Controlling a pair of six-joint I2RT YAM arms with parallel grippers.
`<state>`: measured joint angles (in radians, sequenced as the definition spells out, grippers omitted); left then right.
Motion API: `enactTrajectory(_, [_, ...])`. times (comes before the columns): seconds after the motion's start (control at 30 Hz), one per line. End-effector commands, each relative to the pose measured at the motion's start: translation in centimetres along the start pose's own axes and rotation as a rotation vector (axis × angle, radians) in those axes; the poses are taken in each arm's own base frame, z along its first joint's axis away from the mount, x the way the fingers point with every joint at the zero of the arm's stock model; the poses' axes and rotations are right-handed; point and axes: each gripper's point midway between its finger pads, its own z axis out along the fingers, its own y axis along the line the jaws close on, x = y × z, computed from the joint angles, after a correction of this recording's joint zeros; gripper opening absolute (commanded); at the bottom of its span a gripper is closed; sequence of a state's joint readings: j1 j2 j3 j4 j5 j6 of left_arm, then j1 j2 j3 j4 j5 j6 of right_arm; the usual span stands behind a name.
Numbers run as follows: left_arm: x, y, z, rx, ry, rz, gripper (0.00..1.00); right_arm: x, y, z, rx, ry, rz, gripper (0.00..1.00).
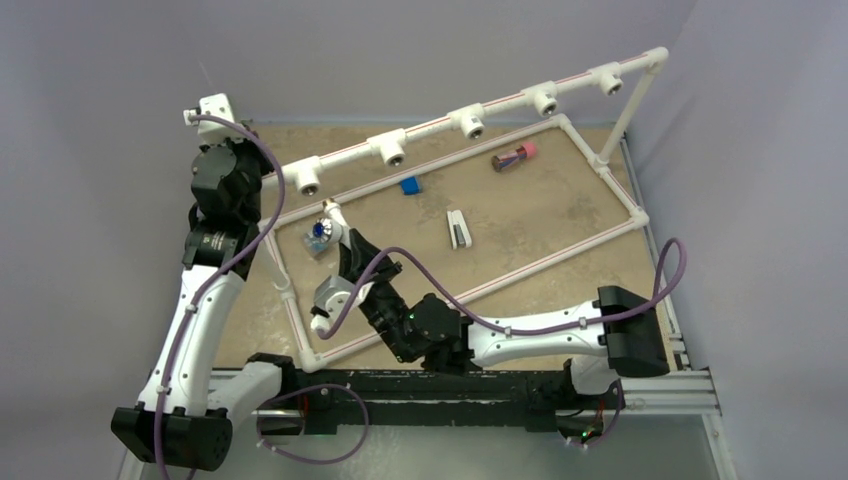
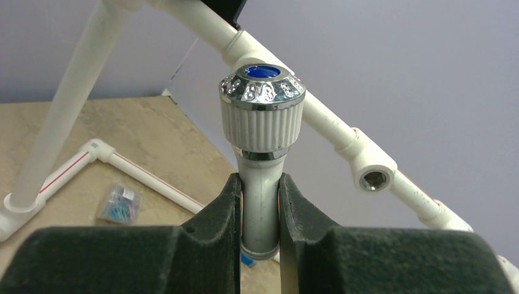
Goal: Install the water faucets
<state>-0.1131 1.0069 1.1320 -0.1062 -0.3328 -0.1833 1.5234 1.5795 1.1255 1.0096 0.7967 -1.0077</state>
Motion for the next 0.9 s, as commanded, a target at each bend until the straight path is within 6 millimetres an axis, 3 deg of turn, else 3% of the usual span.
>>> enactTrajectory(0.0, [6.5, 1.1, -0.9, -0.032, 0.217, 0.02, 0.0, -2.7, -4.0, 0.9, 0.147, -0.008, 0.15, 0.0])
enactTrajectory(0.3, [7.2, 0.6, -1.0, -0.004, 0.235, -0.003, 0.0, -5.0, -2.6, 2.5, 0.079, -0.027, 0.323, 0.0])
enactTrajectory(0.87, [7.6, 0.3, -0.7, 0.01, 0.238, 0.01, 0.0, -3.2, -0.9, 3.1, 0.108, 0.039, 0.332, 0.0])
